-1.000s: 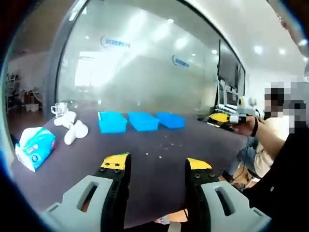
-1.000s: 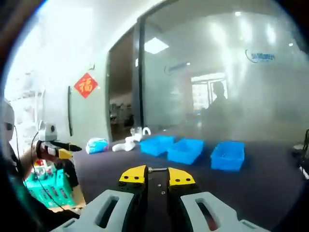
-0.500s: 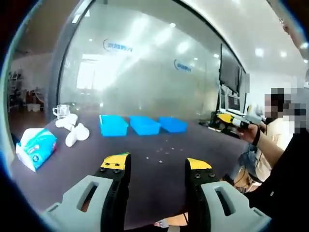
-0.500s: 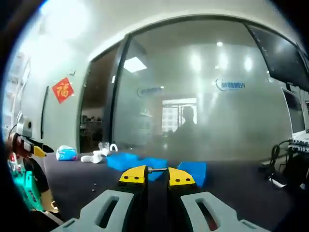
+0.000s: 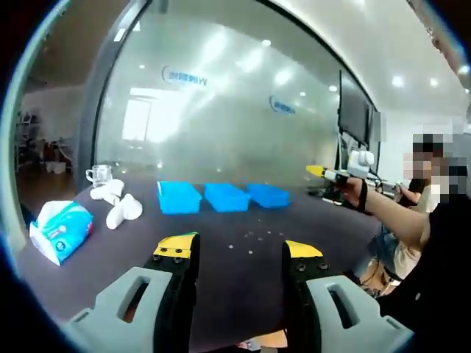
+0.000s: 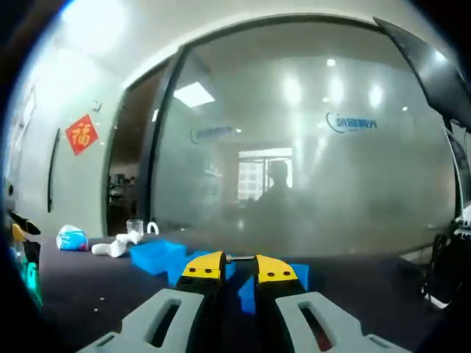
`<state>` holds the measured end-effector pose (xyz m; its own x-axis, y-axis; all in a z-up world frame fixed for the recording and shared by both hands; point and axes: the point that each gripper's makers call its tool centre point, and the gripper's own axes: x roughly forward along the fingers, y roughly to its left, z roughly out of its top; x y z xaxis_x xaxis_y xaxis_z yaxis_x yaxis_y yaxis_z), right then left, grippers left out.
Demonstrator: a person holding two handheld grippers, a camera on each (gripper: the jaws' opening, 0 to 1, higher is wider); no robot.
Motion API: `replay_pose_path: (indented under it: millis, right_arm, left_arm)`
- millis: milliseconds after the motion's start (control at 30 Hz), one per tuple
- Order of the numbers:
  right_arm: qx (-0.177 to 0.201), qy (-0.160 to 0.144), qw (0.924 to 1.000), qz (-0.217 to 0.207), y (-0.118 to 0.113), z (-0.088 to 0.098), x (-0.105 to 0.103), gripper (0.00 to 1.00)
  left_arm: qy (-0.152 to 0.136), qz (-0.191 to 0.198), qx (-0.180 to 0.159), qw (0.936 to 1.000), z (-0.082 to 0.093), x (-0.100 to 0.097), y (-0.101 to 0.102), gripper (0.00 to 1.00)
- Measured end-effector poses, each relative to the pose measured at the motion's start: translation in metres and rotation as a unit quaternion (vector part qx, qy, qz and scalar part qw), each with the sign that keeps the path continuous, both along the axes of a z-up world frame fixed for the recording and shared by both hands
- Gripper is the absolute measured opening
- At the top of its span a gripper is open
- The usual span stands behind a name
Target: Sort the screws, nuts, and washers into the corresponding bins
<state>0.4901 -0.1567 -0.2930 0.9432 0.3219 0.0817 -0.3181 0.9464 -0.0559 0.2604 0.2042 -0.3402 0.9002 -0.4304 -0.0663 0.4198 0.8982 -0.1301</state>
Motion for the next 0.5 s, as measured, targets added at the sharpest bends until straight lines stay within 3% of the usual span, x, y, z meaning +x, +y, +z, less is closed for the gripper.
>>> replay_pose_path:
  millis: [133, 500]
  right_arm:
    - [0.019, 0.028, 0.9993, -0.014, -0.006, -0.007, 0.033, 0.12]
    - [-0.014, 0.069, 0.9967, -0.039, -0.003, -0.016, 0.093, 0.12]
  left_arm:
    - [0.001, 0.0, -0.001, 1.0, -0.001, 0.001, 0.0, 0.41]
    - [-0.001, 0.008, -0.003, 1.0, 0.001, 0.001, 0.005, 0.41]
